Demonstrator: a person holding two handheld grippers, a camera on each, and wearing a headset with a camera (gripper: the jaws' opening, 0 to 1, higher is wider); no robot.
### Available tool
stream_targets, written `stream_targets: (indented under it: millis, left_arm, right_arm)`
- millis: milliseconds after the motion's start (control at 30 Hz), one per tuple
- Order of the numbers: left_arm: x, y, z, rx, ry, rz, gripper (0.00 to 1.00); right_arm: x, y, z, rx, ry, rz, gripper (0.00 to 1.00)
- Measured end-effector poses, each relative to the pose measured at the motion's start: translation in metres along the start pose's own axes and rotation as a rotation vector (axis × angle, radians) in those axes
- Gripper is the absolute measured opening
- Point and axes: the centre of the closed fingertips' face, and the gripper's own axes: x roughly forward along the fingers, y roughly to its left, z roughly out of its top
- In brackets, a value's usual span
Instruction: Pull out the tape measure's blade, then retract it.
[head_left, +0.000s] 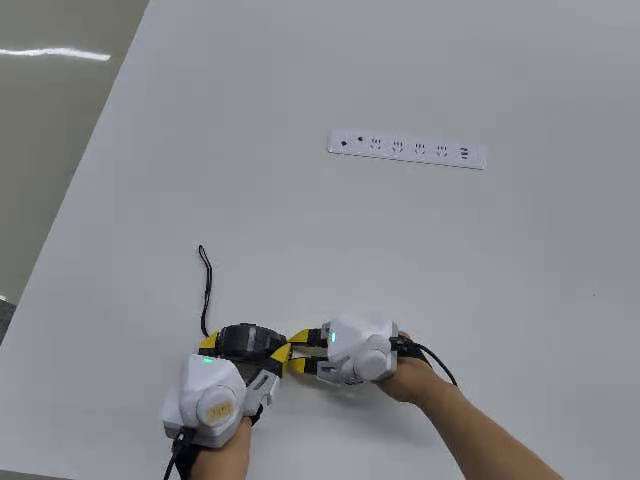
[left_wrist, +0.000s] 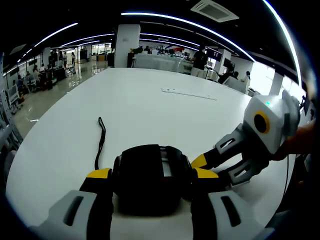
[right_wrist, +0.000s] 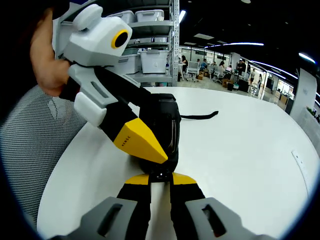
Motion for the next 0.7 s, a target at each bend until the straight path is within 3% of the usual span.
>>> stream_targets:
  millis: [700]
  left_arm:
    - [0.0008, -0.0014, 0.0001, 0.016, 0.032, -0.016, 0.62]
  right_arm:
    - [-0.005, -0.0019, -0.0042, 0.004, 0.016, -0.013, 0.15]
